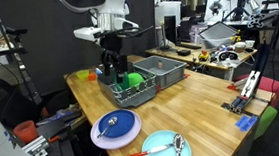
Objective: Pick the spoon and put it on the light blue plate
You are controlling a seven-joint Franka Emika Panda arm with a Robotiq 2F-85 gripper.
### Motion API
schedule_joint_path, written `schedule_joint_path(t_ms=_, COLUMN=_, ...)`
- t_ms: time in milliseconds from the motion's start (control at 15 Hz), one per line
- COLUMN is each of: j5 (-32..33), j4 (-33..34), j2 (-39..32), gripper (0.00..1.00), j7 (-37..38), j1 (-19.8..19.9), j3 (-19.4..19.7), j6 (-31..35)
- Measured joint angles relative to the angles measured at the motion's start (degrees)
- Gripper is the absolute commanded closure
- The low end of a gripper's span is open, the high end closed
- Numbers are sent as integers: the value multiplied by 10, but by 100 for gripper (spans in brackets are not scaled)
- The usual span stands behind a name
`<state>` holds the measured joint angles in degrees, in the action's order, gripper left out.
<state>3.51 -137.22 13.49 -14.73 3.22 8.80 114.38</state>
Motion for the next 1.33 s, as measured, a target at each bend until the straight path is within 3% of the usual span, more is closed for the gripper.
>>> schedule_joint_path(t_ms=333, j5=2, j4=-17, j2=-36, gripper=0, j7=-34, j1=-29, j3=-34, j6=7)
schedule_joint_path(t_ms=933, j5=2, j4=-17, j2=-39, gripper=0, j7=-45, j1=-29, j3=-34, j6=6)
schedule_joint_path(t_ms=1333, j5=6, j4=-46, j2=-106, gripper=0, j7=-55, j1=-32, j3=-53, j6=45)
